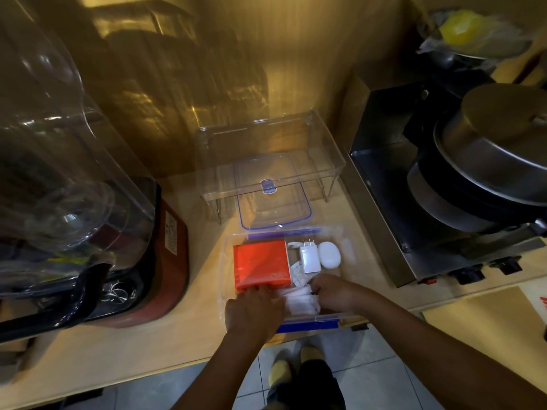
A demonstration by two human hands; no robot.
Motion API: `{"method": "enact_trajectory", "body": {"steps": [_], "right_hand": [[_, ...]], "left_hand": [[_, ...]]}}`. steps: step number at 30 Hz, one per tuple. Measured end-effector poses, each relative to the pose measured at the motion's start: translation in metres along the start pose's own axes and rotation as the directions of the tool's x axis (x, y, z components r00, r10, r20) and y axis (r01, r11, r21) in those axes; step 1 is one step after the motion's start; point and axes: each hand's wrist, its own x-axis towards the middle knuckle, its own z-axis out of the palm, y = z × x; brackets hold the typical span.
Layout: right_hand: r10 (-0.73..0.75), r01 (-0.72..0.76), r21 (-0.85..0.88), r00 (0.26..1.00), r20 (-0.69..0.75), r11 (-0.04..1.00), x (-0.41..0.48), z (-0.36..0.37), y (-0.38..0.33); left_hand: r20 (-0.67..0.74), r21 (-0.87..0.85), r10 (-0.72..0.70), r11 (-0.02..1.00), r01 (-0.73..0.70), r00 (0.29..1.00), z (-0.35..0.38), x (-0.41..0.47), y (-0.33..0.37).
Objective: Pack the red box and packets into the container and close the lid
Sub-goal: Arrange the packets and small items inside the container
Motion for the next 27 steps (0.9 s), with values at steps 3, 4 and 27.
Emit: {"method": "enact_trajectory", "body": {"steps": [3,4,27], "right_hand": [[0.001,0.000,-0.067,1.000,0.011,0.998,-0.001,-0.002,-0.004],[0.001,0.001,-0.084,1.000,0.021,0.996,0.000,-0.001,-0.004],[0.128,-0.220,-0.095,0.812,-0.570,0.971,0.025,-0.001,-0.016]], "left_hand": [[-0.059,-0.034,0.001,0.999,-0.003,0.998,0.000,-0.002,-0.002],[-0.048,-0.073,-0.001,0.997,-0.002,0.999,0.000,-0.001,-0.003],[0.081,-0.172,0.326,0.936,-0.309,0.942,0.002,0.004,-0.005]]}}
